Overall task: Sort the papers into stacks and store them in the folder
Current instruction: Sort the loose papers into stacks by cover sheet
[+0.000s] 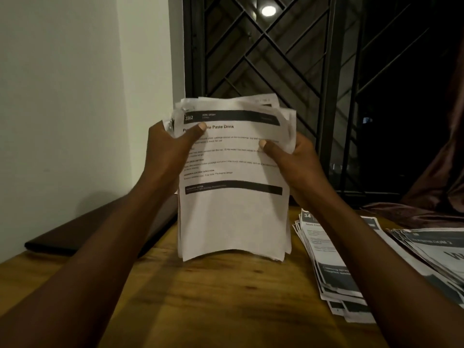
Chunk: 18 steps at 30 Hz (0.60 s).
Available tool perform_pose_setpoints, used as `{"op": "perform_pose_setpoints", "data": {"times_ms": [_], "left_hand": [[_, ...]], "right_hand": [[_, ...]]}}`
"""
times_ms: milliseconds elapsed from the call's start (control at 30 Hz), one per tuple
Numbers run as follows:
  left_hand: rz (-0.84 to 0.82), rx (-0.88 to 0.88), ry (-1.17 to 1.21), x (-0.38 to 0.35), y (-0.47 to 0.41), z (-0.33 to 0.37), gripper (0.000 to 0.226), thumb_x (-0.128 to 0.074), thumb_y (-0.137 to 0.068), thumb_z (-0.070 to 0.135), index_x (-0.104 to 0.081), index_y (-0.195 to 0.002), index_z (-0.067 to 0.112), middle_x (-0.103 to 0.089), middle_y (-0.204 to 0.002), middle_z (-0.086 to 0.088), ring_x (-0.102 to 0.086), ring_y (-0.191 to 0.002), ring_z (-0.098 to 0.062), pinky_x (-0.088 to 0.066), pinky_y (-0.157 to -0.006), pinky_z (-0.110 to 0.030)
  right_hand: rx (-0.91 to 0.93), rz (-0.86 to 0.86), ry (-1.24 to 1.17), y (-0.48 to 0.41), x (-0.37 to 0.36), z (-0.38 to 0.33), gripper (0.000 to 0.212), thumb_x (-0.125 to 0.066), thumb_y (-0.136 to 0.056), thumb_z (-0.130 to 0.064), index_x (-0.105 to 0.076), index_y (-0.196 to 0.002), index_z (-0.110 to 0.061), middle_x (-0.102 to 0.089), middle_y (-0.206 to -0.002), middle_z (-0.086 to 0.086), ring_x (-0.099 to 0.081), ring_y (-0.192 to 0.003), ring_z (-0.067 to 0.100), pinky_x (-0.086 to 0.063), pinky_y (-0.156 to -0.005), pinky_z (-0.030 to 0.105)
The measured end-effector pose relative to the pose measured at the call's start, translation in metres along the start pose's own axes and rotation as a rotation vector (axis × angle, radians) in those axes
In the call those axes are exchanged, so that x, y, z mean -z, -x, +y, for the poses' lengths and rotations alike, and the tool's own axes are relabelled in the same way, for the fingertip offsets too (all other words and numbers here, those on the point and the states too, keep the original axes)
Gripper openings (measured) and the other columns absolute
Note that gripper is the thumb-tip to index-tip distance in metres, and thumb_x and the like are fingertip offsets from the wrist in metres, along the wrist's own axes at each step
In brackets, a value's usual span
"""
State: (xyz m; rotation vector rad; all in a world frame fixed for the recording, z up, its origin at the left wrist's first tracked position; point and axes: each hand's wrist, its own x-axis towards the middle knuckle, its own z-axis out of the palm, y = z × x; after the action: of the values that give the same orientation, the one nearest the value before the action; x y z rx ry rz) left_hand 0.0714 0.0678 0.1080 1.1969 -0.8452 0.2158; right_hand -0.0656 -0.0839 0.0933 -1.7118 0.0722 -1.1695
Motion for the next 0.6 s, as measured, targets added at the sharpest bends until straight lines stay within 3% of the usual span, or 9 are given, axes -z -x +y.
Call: {"op": "perform_pose_setpoints", "data": {"times_ms": [133,233,300,400,500,600], "left_hand": [[-0.107,0.116,0.027,0.001,0.013,-0.021,0.020,-0.071,-0.086,0.015,-0.063,-0.102,0.023,-0.074,-0.098,0.000,-0.074,-0.081,-0.013,-0.059,-0.066,-0.026],[-0.139,0.226,-0.047,0.001,0.018,-0.039,0.029,-0.069,-0.088,0.011,-0.063,-0.116,0.012,-0.073,-0.103,-0.008,-0.073,-0.078,-0.014,-0.060,-0.065,-0.027],[-0.186,0.330,0.033,0.010,0.006,-0.037,0.031,-0.063,-0.092,0.008,-0.061,-0.122,0.006,-0.072,-0.102,-0.008,-0.073,-0.079,-0.015,-0.060,-0.062,-0.025],[-0.431,0.604,0.270,0.036,-0.014,-0.039,0.053,-0.072,-0.082,0.008,-0.056,-0.132,0.004,-0.065,-0.125,-0.019,-0.064,-0.113,-0.034,-0.056,-0.087,-0.042],[-0.526,0.748,0.338,0.055,-0.011,-0.069,0.085,-0.092,-0.056,0.011,-0.056,-0.133,0.003,-0.060,-0.131,-0.021,-0.058,-0.122,-0.039,-0.047,-0.096,-0.055],[-0.411,0.860,0.358,0.064,0.007,-0.107,0.053,-0.071,-0.083,0.007,-0.054,-0.134,0.004,-0.061,-0.130,-0.023,-0.058,-0.120,-0.043,-0.043,-0.102,-0.061]], "right_hand": [[-0.146,-0.033,0.033,0.007,-0.002,0.019,0.039,-0.066,-0.087,-0.021,-0.053,-0.124,-0.022,-0.064,-0.112,0.000,-0.064,-0.101,0.020,-0.057,-0.078,0.035],[-0.208,-0.025,0.036,0.010,0.000,0.026,0.036,-0.064,-0.089,-0.017,-0.054,-0.124,-0.017,-0.063,-0.111,-0.001,-0.062,-0.101,0.019,-0.055,-0.076,0.028],[-0.233,-0.039,0.015,0.001,0.004,0.021,0.036,-0.062,-0.090,-0.016,-0.054,-0.125,-0.016,-0.064,-0.111,-0.001,-0.063,-0.100,0.019,-0.055,-0.081,0.032],[-0.417,-0.151,-0.135,-0.012,0.011,0.023,0.033,-0.057,-0.093,-0.010,-0.056,-0.126,-0.009,-0.066,-0.118,0.008,-0.064,-0.106,0.028,-0.052,-0.091,0.043],[-0.635,-0.271,-0.207,-0.005,0.009,0.059,0.033,-0.057,-0.091,-0.006,-0.058,-0.124,-0.003,-0.065,-0.120,0.017,-0.062,-0.111,0.033,-0.048,-0.097,0.048],[-0.730,-0.257,-0.226,0.013,0.001,0.109,0.028,-0.059,-0.091,-0.010,-0.062,-0.119,-0.007,-0.067,-0.117,0.015,-0.064,-0.108,0.033,-0.047,-0.099,0.050]]}}
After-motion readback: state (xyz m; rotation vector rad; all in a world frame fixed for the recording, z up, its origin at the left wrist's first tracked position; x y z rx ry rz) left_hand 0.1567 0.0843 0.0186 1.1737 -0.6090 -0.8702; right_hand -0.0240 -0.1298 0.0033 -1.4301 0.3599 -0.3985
